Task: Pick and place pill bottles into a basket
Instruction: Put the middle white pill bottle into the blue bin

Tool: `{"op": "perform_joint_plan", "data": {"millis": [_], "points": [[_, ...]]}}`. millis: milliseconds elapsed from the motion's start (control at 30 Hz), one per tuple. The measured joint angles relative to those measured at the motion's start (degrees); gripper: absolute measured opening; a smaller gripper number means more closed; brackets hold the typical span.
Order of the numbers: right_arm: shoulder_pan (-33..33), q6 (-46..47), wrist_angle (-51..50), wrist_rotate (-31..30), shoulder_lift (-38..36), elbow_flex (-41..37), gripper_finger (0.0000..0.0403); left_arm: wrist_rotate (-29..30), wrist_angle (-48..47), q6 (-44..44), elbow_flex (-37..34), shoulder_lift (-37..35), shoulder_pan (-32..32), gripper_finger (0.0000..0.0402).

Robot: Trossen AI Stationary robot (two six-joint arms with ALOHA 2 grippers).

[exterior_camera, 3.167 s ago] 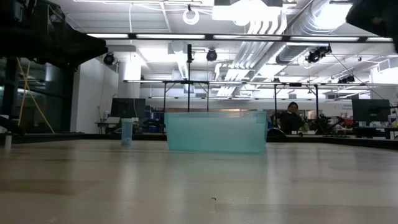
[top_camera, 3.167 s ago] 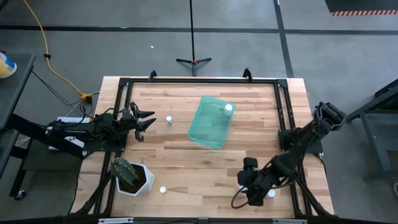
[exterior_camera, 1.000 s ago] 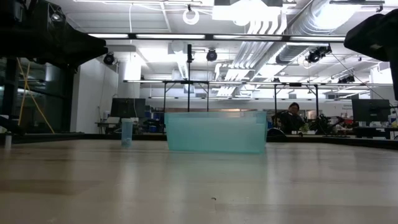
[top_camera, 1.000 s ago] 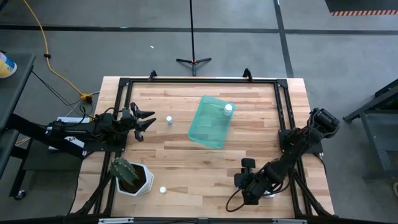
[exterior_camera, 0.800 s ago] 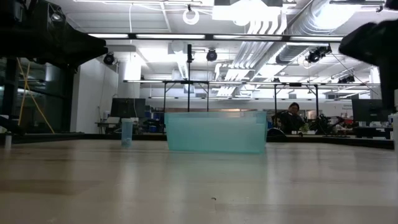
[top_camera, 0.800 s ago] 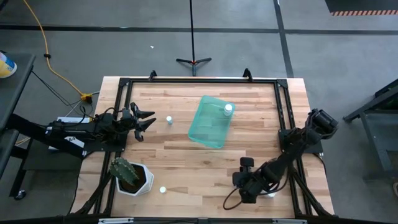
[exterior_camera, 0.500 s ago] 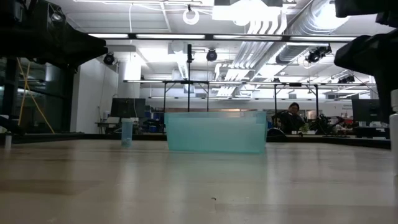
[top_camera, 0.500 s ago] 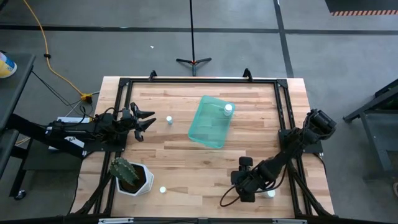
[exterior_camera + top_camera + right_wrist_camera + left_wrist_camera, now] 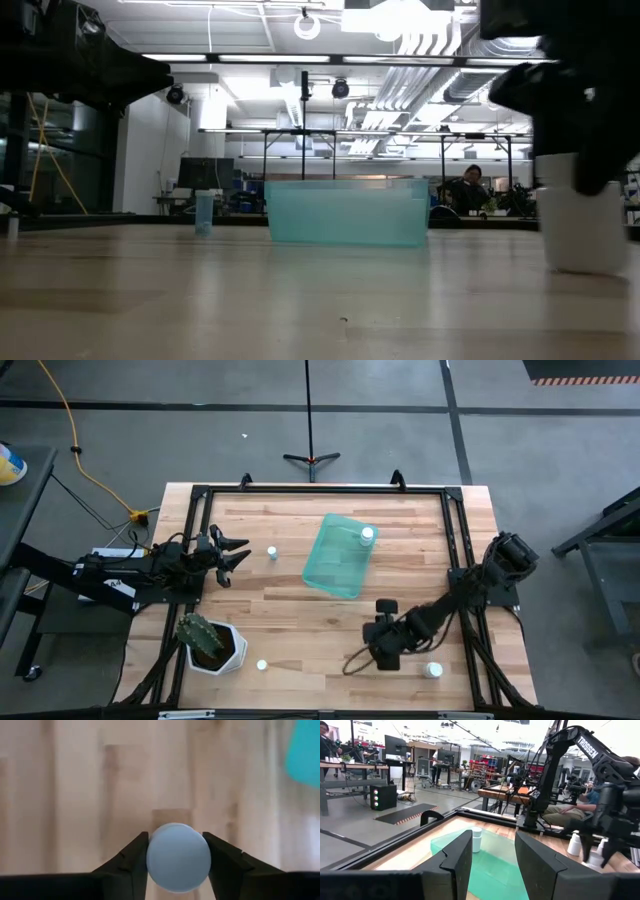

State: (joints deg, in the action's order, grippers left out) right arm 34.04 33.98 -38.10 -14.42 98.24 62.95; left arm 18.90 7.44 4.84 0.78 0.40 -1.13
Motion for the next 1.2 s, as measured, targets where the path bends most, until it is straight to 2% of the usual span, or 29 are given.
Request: {"op": "perform_joint_plan", "data": {"millis": [167,367,633,767,967,1100,1200], "points": [[-3.76,-8.71,-0.74,0.18,-1.20,-0.01,0.0161,0.00,0.00,0.00,-0.01,0.00,0.00,0.0184],[-9.48,-17.76,-2.30,0.80,-4.82,-0.01,0.0148,-0.19,-0.02,0.00,0.00,0.00,0.00,0.0184],[-16.27,-27.84,-3.36,-5.53,-10.90,-0.01,0.0161,-0.35,-0.04,0.00,0.00,-0.01,0.00,0.0184],[-21.13,-33.56,-2.35,-6.69,-12.71,-0.01,0.0152,-0.35,-0.04,0.00,0.00,0.00,0.00,0.0184],[-30.69,-42.56,3.00,-0.98,-13.25,-0.01,0.0154,-0.39,-0.04,0.00,0.00,0.00,0.00,0.0184],[-36.81,-45.79,5.52,3.56,-12.89,-0.01,0.0166,-0.42,-0.07,-0.02,0.00,0.00,0.00,0.0184],[-40.83,-46.67,5.57,6.17,-12.86,-0.06,0.0158,-0.42,-0.09,-0.02,0.00,0.00,0.00,0.0184]]}}
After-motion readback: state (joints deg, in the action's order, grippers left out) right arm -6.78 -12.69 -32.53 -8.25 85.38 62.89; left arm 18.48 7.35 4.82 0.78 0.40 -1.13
